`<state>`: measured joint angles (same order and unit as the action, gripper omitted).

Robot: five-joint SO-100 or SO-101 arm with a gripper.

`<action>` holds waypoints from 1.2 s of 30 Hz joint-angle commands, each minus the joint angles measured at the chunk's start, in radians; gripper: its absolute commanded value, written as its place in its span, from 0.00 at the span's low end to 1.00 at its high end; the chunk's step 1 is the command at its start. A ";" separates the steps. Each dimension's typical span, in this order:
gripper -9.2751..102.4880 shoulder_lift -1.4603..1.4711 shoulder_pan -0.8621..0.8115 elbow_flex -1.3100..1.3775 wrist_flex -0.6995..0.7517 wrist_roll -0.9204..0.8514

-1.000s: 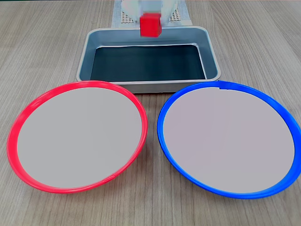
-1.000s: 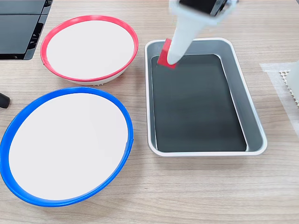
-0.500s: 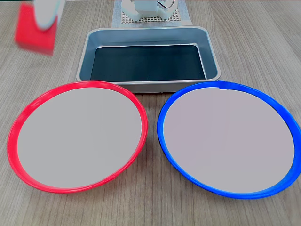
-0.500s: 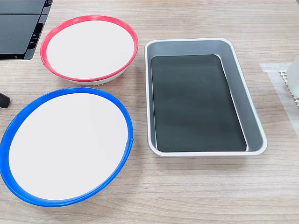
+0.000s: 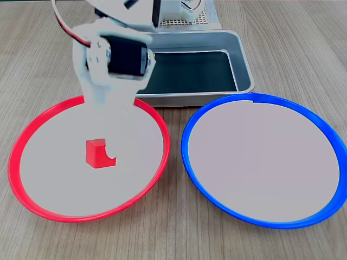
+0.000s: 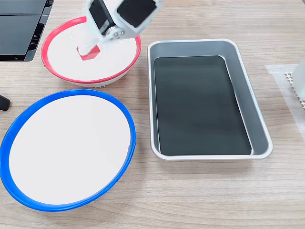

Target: Move a red block from tray to red dish

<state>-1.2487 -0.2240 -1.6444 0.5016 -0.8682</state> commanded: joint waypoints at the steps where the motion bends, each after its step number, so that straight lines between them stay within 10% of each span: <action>1: 0.20 -0.072 0.012 -0.069 -0.026 -0.054; 8: 0.46 -0.278 0.035 -0.262 -0.195 0.003; 16: 0.51 -0.690 0.106 -0.402 -0.572 0.675; 24: 0.08 -1.215 0.190 -0.756 -0.764 0.973; 28: 0.08 -1.465 0.236 -0.900 -0.581 0.977; 33: 0.08 -1.844 0.276 -0.997 0.319 0.968; 36: 0.08 -1.940 0.282 -1.108 0.428 0.973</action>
<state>-3.1109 0.0583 -2.6860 0.7869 0.1028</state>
